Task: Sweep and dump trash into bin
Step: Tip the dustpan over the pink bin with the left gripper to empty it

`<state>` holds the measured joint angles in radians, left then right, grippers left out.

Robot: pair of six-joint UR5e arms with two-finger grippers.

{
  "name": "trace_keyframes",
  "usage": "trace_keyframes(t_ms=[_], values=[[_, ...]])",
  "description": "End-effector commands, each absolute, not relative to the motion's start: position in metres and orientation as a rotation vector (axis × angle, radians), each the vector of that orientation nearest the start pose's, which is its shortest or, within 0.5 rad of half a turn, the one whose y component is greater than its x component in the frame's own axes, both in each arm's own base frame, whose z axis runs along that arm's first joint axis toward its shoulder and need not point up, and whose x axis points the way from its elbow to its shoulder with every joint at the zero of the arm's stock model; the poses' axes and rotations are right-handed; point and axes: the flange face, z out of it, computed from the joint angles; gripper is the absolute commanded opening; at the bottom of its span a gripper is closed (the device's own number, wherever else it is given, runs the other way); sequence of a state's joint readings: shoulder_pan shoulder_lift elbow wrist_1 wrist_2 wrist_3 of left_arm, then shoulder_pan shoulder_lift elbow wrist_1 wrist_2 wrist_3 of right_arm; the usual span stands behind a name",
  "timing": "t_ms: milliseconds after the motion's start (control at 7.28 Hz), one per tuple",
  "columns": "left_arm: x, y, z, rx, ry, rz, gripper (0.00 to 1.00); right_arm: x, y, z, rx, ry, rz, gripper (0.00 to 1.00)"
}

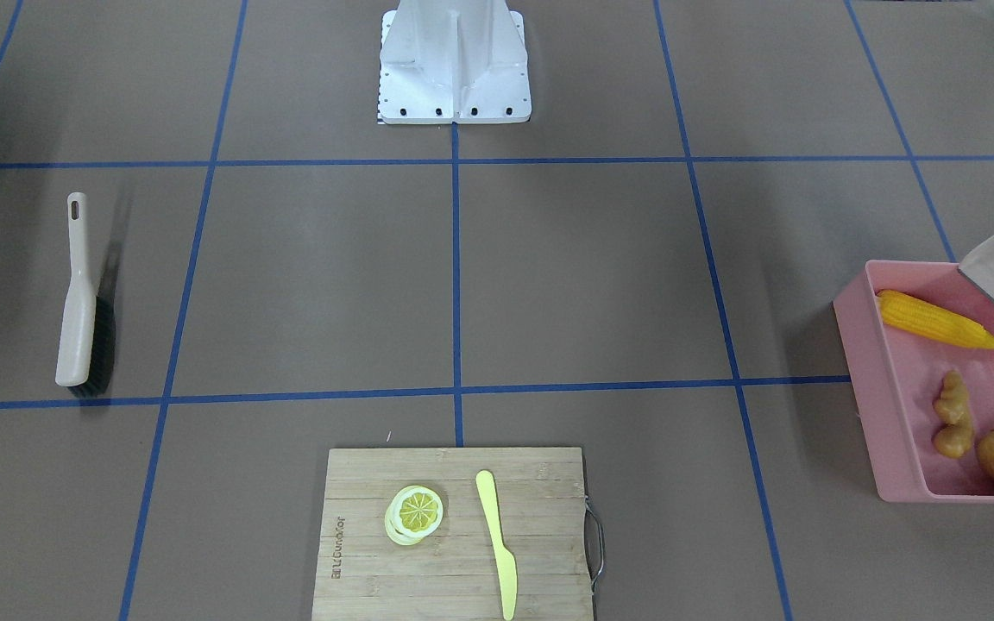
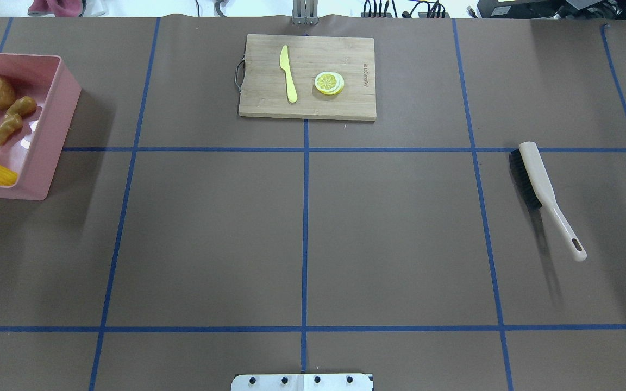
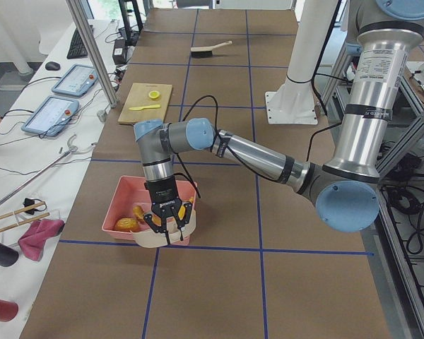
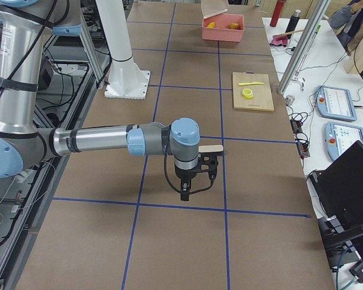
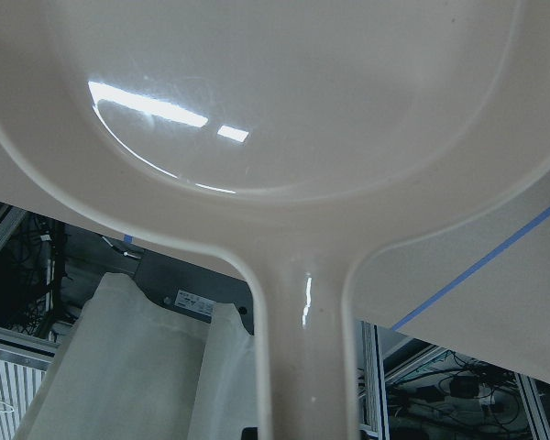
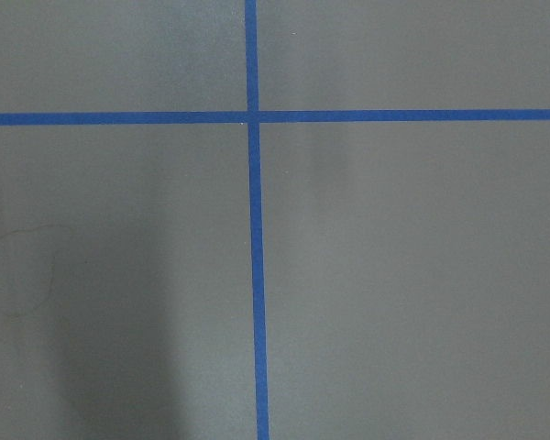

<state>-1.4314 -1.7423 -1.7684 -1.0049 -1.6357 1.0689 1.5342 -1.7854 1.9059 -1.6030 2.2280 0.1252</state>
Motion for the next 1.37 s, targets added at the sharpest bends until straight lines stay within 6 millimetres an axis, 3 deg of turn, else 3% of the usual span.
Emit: trace_keyframes(t_ms=[0,412,549,824,961,1236], values=[[-0.101,-0.514,0.534,-0.138,0.151,1.126,0.0,0.058,-0.407,0.601,0.031,-0.661,0.057,1.0],[-0.162,-0.499,0.473,-0.017,0.082,1.061,0.0,0.057,-0.41,0.596,0.042,-0.661,0.049,1.0],[-0.165,-0.509,0.456,0.032,0.081,0.968,0.0,0.057,-0.41,0.595,0.044,-0.662,0.049,1.0],[-0.146,-0.525,0.427,0.148,0.21,0.795,0.0,0.057,-0.41,0.595,0.045,-0.663,0.045,1.0],[-0.119,-0.537,0.411,0.237,0.343,0.742,0.0,0.057,-0.41,0.595,0.047,-0.662,0.044,1.0],[-0.041,-0.565,0.369,0.394,0.387,0.871,0.0,0.057,-0.41,0.595,0.046,-0.661,0.044,1.0]])
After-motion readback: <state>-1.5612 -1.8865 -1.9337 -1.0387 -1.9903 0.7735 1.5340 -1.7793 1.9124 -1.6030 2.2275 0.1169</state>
